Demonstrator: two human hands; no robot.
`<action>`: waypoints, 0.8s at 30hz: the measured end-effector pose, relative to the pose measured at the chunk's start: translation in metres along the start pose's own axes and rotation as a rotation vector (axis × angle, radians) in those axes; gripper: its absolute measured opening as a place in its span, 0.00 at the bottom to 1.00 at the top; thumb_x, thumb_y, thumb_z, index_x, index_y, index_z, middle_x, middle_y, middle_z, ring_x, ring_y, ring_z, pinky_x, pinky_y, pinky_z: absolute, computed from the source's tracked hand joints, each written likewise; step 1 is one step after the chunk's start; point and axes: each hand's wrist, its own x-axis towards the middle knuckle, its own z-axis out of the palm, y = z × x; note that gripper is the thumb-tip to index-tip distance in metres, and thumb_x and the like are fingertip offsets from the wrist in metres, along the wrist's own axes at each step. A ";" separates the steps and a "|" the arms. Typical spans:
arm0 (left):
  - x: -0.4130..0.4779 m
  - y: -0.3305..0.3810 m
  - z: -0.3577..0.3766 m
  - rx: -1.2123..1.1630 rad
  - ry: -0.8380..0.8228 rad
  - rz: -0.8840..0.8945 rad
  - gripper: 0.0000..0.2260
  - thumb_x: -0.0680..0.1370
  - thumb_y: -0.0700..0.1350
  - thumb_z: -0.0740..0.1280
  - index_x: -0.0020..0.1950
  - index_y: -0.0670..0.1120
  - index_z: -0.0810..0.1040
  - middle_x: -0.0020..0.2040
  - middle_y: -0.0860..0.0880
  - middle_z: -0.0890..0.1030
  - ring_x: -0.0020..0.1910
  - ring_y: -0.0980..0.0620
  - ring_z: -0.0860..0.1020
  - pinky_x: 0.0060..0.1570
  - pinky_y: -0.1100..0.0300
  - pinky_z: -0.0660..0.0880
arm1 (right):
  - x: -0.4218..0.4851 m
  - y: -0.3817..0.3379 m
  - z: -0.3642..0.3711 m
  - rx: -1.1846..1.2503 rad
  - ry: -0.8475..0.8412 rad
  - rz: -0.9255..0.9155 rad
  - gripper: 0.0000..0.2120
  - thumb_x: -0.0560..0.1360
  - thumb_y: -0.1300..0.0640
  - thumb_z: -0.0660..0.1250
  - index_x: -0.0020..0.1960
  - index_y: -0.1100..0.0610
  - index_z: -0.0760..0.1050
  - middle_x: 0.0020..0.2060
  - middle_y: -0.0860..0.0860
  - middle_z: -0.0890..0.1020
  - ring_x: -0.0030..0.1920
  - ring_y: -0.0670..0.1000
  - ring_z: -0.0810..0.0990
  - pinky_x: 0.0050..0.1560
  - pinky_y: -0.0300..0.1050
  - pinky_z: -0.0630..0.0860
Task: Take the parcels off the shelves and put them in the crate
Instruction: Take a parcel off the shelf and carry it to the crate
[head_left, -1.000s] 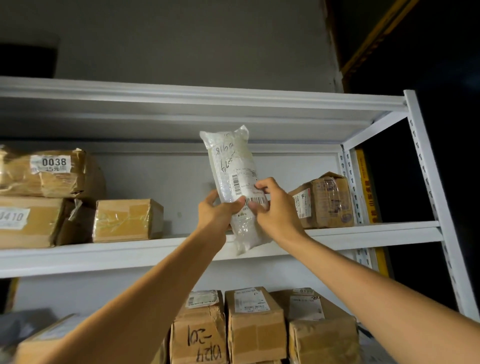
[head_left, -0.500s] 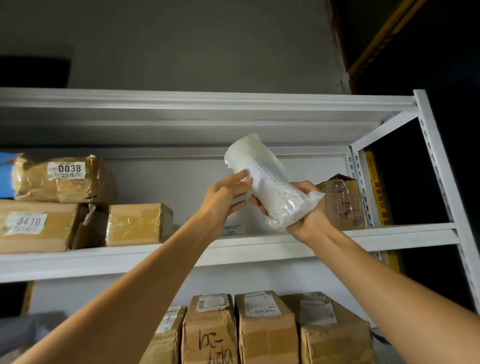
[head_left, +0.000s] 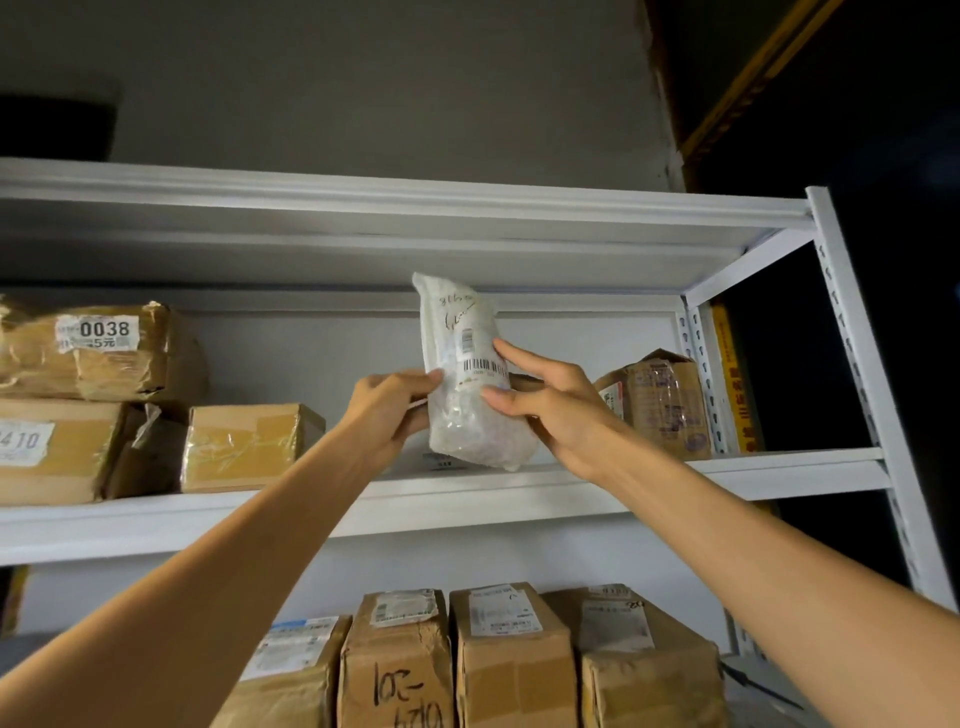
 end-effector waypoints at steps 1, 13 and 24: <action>0.000 -0.004 -0.002 0.051 -0.007 0.000 0.04 0.77 0.33 0.66 0.50 0.34 0.79 0.42 0.42 0.85 0.39 0.47 0.85 0.36 0.59 0.80 | 0.000 0.004 0.001 -0.058 0.001 -0.009 0.35 0.69 0.70 0.73 0.72 0.54 0.68 0.61 0.52 0.79 0.56 0.50 0.81 0.54 0.44 0.80; 0.010 -0.003 -0.035 0.157 -0.175 0.111 0.17 0.71 0.35 0.70 0.60 0.42 0.77 0.53 0.43 0.84 0.51 0.47 0.83 0.44 0.62 0.79 | 0.062 0.043 0.043 -0.064 0.412 0.019 0.30 0.63 0.65 0.79 0.64 0.56 0.76 0.51 0.53 0.83 0.51 0.55 0.83 0.48 0.48 0.81; 0.043 -0.034 -0.059 0.856 -0.069 0.067 0.24 0.70 0.44 0.77 0.63 0.40 0.78 0.59 0.44 0.79 0.58 0.47 0.78 0.60 0.58 0.73 | 0.096 0.075 0.045 -0.536 0.131 0.349 0.16 0.71 0.56 0.75 0.53 0.63 0.77 0.48 0.57 0.81 0.48 0.55 0.80 0.51 0.50 0.80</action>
